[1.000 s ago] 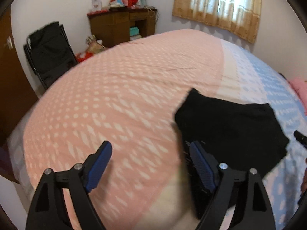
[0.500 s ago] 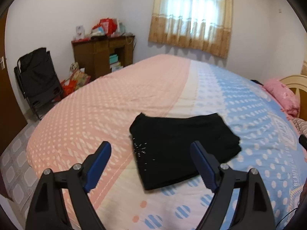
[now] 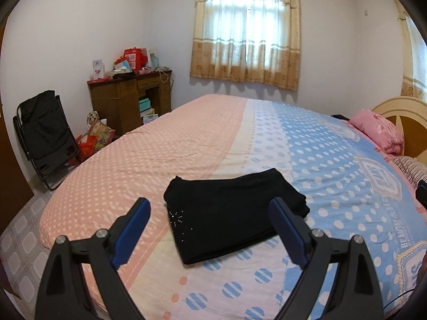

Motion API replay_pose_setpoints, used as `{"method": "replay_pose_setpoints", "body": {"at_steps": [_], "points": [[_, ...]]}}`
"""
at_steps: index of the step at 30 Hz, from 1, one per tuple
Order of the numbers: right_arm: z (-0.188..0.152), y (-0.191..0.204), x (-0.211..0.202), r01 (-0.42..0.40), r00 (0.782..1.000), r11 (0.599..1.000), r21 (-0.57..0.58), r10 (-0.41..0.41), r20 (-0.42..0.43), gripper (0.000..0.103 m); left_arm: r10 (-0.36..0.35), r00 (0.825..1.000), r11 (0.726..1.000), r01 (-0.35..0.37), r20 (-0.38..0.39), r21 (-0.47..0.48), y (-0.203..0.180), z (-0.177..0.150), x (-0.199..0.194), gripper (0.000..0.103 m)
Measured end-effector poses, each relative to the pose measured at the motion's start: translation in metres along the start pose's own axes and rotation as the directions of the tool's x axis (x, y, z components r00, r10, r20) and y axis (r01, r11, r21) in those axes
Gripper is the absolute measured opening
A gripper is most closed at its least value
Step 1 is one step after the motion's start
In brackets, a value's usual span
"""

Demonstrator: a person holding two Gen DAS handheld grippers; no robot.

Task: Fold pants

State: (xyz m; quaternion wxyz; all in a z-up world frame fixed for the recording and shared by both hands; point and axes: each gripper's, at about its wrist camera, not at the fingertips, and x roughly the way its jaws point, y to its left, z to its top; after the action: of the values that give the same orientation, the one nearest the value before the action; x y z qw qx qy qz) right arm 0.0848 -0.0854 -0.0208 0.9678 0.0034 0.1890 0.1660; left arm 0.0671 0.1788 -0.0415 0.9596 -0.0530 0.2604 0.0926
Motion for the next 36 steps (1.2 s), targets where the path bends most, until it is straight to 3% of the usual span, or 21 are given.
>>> {"method": "replay_pose_setpoints", "body": {"at_steps": [19,28,36], "points": [[-0.001,0.001,-0.003,-0.009,1.000,1.000,0.004,0.010,-0.013,0.080,-0.015,1.000,1.000,0.015,-0.012,0.026,-0.010,-0.007,-0.003,0.093],[-0.001,0.000,-0.005,-0.006,1.000,1.000,0.006,0.006,-0.012,0.080,-0.012,1.000,1.000,0.012,-0.016,0.028,-0.011,-0.007,-0.001,0.103],[0.003,-0.001,-0.006,0.003,1.000,1.000,0.007,-0.003,-0.003,0.080,-0.004,1.000,0.999,0.003,0.015,0.038,-0.014,-0.006,-0.006,0.103]]}}
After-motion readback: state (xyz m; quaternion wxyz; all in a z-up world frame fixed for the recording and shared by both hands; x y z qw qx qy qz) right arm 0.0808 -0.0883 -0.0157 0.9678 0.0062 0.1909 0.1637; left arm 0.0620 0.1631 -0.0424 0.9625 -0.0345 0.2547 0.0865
